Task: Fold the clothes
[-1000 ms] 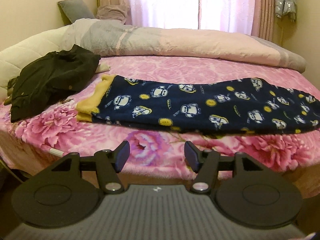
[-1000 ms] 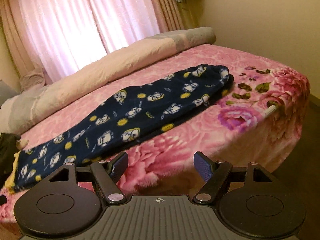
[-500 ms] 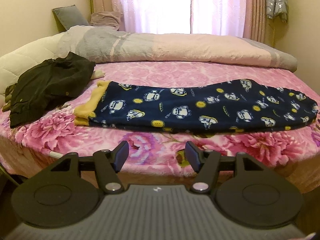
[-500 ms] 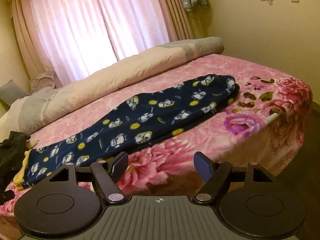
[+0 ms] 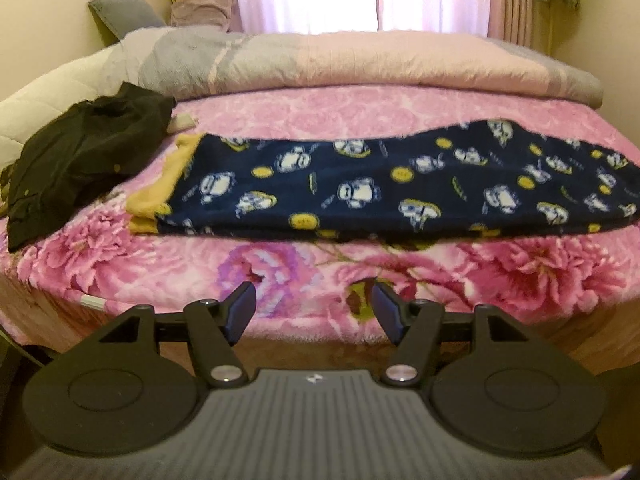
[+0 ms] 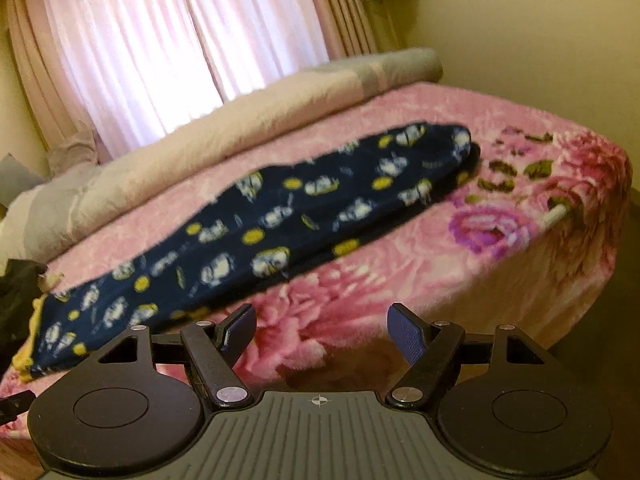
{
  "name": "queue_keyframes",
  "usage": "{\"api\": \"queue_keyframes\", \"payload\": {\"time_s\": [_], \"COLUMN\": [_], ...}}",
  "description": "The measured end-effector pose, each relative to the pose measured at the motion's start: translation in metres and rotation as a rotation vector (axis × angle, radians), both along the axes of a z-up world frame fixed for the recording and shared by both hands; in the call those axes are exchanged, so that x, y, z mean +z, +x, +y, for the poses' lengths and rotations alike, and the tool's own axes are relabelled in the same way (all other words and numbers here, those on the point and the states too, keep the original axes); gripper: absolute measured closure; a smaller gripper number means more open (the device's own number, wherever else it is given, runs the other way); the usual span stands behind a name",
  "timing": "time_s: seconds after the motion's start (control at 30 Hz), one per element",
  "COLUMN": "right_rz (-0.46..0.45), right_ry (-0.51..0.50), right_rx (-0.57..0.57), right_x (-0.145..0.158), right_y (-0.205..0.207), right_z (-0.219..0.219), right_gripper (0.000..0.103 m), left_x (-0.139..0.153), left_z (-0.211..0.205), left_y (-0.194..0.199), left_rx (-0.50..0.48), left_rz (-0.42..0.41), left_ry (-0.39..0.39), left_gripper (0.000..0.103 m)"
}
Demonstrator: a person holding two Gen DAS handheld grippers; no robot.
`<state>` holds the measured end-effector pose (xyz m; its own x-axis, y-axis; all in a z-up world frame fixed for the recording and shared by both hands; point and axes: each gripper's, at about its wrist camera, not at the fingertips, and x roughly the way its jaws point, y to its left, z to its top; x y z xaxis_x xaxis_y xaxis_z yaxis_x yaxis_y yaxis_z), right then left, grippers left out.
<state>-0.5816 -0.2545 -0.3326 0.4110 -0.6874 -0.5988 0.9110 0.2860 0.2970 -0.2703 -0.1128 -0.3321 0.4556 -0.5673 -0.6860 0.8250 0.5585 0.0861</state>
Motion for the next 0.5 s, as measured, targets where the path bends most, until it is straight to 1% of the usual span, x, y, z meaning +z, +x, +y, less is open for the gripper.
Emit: {"api": "queue_keyframes", "payload": {"time_s": [0.2, 0.4, 0.5], "right_rz": [0.016, 0.032, 0.042], "right_ry": [0.034, 0.051, 0.054], "right_rx": [0.003, 0.011, 0.039], "right_x": [-0.009, -0.009, -0.007], "right_y": [0.003, 0.009, 0.017], "right_z": [-0.023, -0.042, -0.047], "right_gripper": [0.028, 0.028, 0.028], "left_x": [-0.005, -0.004, -0.001], "left_z": [-0.021, -0.034, -0.034], "left_y": [0.000, 0.002, 0.008], "left_rx": [0.009, 0.021, 0.045], "left_rz": [0.005, 0.009, 0.015], "left_ry": [0.041, 0.070, 0.077], "left_gripper": [0.042, 0.042, 0.042]}}
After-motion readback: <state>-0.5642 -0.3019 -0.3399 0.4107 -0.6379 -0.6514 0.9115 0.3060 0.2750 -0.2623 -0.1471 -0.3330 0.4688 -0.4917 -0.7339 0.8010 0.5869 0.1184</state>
